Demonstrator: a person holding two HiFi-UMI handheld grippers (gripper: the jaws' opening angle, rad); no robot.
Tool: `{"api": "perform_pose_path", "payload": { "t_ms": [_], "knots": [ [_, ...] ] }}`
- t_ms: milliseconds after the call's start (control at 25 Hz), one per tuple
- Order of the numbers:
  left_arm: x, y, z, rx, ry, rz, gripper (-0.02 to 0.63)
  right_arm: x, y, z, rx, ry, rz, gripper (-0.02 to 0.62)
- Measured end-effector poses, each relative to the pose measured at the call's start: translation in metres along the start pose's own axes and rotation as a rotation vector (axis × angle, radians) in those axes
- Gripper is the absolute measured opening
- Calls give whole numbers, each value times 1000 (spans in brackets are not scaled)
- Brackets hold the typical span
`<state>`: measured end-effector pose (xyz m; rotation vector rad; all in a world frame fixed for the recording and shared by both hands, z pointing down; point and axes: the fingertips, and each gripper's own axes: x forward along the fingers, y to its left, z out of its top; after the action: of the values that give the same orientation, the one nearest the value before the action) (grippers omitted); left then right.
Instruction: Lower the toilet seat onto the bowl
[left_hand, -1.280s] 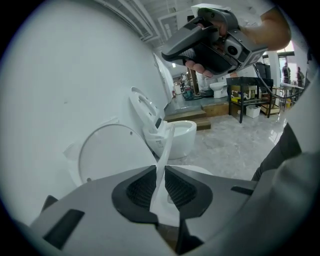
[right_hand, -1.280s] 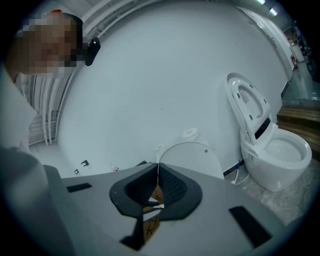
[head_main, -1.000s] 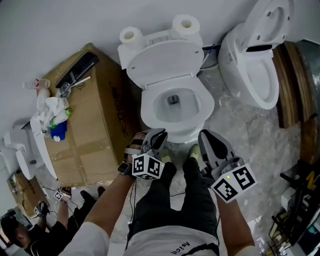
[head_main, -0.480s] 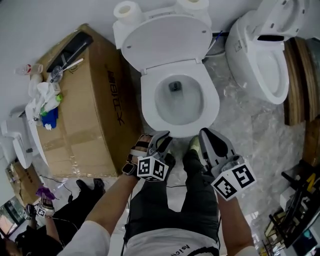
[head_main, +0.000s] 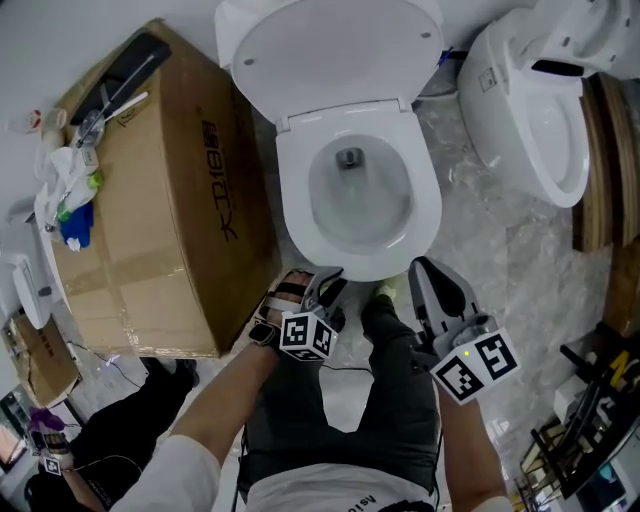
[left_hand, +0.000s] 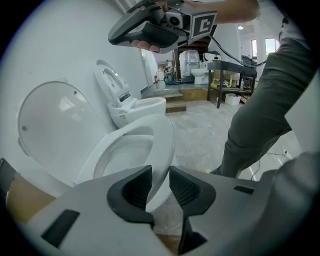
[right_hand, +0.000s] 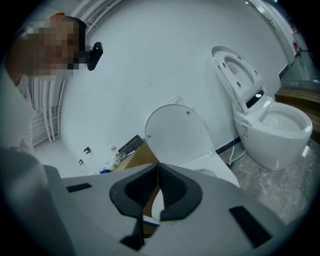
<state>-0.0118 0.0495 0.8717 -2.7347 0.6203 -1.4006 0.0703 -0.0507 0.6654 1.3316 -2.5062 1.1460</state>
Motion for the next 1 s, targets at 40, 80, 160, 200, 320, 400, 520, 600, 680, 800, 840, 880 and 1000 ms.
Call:
{"api": "perform_pose_path", "payload": {
  "t_ms": [40,80,160,200,320,400,520,600,680,800,840,880,1000],
  "knots": [
    [5,-3,-4,2,2,-9,114,2,-1,-4,3,2,2,17],
    [9,-6,-8,4,6,-19,112,5,-3,-7,3,4,5,17],
    [19,-13,-15,3,14,-39,112,9,-6,-12,2,9,9,17],
    [25,-16,-19,-1,18,-49,112,11,-7,-13,2,9,10,17],
    [41,-23,-32,-2,32,-71,112,18,-9,-18,-4,7,13,17],
    [52,-27,-41,-7,44,-81,110,22,-11,-25,-6,14,16,17],
    [68,-32,-54,-18,65,-95,109,27,-17,-34,-9,29,18,17],
    [78,-35,-60,-23,81,-102,107,30,-20,-39,-9,35,17,17],
    [85,-36,-65,-33,92,-110,106,32,-24,-42,-9,40,17,17],
    [94,-38,-72,-48,108,-121,103,34,-26,-45,-14,47,19,17],
    [97,-38,-73,-52,113,-123,102,35,-27,-45,-17,49,21,17],
    [99,-38,-75,-56,115,-125,101,36,-27,-45,-18,50,22,17],
    [99,-37,-75,-76,105,-120,101,38,-30,-46,-20,52,25,17]
  ]
}}
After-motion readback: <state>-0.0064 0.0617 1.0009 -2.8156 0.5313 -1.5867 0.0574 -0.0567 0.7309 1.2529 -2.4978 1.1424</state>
